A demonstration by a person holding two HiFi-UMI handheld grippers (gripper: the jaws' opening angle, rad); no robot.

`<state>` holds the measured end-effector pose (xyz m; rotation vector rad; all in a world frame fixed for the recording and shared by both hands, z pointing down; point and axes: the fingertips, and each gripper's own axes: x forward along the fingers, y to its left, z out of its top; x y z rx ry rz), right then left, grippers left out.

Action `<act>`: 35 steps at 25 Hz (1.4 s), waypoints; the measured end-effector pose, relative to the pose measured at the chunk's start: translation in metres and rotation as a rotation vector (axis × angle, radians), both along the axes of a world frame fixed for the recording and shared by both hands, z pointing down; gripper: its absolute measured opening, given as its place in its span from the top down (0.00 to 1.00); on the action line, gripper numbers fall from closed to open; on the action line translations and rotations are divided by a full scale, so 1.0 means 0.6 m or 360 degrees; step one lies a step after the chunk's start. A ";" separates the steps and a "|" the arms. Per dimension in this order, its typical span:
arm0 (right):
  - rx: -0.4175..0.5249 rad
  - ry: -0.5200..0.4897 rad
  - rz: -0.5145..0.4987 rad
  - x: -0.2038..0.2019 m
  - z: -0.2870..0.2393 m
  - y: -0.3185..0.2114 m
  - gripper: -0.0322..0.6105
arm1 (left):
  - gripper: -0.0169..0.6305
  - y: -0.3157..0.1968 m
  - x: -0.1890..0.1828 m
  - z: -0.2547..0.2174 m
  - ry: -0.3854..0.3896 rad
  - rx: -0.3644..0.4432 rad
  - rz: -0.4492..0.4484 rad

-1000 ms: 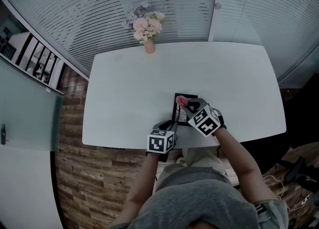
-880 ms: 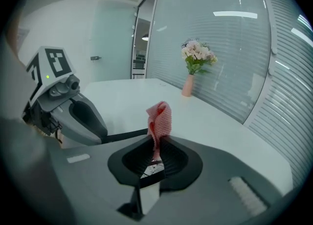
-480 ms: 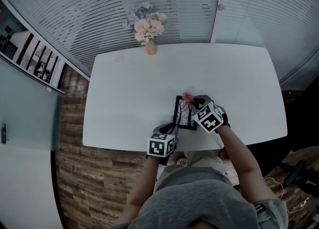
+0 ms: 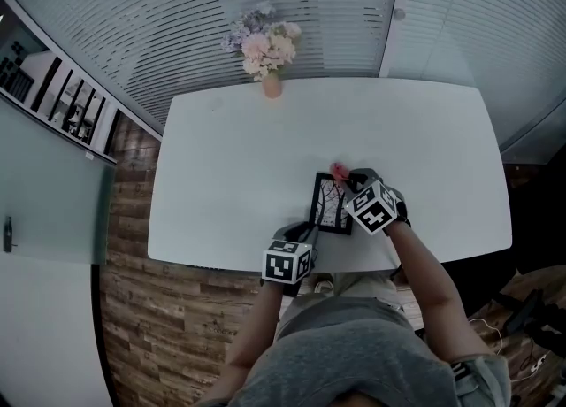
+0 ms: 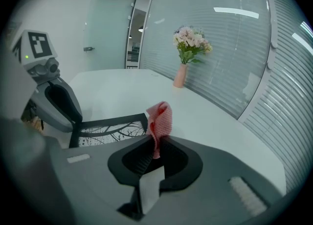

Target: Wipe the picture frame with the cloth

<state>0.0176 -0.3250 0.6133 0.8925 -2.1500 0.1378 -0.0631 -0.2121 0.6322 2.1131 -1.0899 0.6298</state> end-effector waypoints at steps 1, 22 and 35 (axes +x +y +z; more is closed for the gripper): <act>0.0000 0.0002 -0.0002 0.000 0.001 -0.001 0.89 | 0.83 0.000 0.000 0.000 0.0001 -0.0001 0.0000; -0.0036 0.0009 -0.0009 0.001 0.012 0.035 0.89 | 0.83 -0.001 0.000 0.000 -0.0015 0.0018 -0.0006; -0.0073 -0.0002 -0.0032 -0.009 0.015 0.074 0.89 | 0.83 -0.001 -0.001 0.000 -0.0033 0.0039 -0.0033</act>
